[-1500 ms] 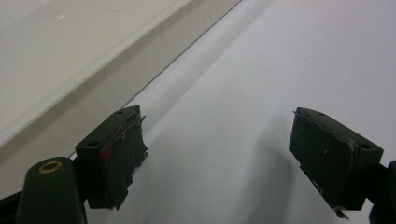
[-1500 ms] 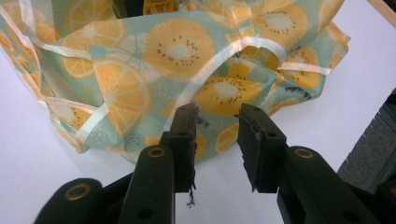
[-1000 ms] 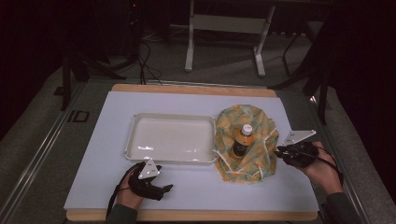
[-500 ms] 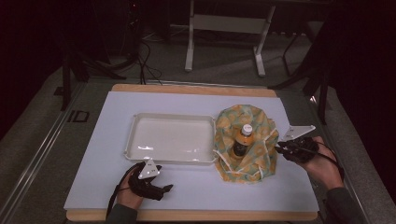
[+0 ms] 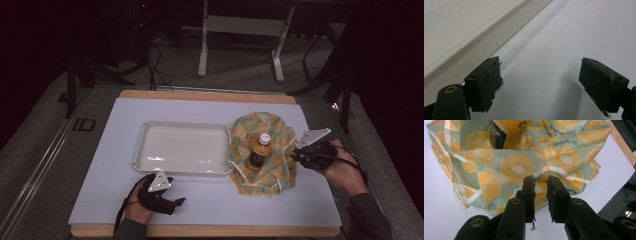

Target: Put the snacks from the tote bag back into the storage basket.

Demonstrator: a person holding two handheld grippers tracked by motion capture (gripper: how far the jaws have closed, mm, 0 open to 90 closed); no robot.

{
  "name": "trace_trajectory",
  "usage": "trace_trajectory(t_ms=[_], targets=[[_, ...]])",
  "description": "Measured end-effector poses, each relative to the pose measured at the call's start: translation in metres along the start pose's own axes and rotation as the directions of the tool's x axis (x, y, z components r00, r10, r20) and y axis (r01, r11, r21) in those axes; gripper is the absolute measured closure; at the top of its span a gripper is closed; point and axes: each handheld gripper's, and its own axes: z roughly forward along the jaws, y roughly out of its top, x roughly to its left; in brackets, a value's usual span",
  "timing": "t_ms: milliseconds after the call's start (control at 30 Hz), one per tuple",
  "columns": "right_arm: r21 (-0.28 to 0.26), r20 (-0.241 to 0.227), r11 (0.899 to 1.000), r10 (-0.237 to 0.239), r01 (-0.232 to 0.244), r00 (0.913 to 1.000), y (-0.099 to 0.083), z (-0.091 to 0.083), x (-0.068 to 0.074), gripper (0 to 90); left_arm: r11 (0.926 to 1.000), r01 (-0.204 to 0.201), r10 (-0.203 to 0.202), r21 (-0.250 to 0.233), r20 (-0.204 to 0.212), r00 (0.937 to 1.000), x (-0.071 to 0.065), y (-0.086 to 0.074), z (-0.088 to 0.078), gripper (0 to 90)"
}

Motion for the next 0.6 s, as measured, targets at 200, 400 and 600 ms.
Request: trace_trajectory(t_ms=[200,400,600], targets=[[0.021,0.005,0.999,-0.031,0.031,0.9995,0.008,-0.001,0.000,77.2,1.0000,-0.002,0.002,0.001,0.001,1.0000,0.000,0.000,0.000,18.1],[0.025,-0.016,0.998,-0.052,0.052,0.9985,0.016,-0.002,0.000,77.1,1.0000,-0.006,0.006,0.003,0.001,1.0000,0.000,0.000,0.000,18.0],[0.025,-0.027,0.997,-0.074,0.075,0.9969,0.025,-0.004,0.000,76.8,1.0000,-0.005,0.005,0.001,0.001,1.0000,0.000,0.000,0.000,18.0]])
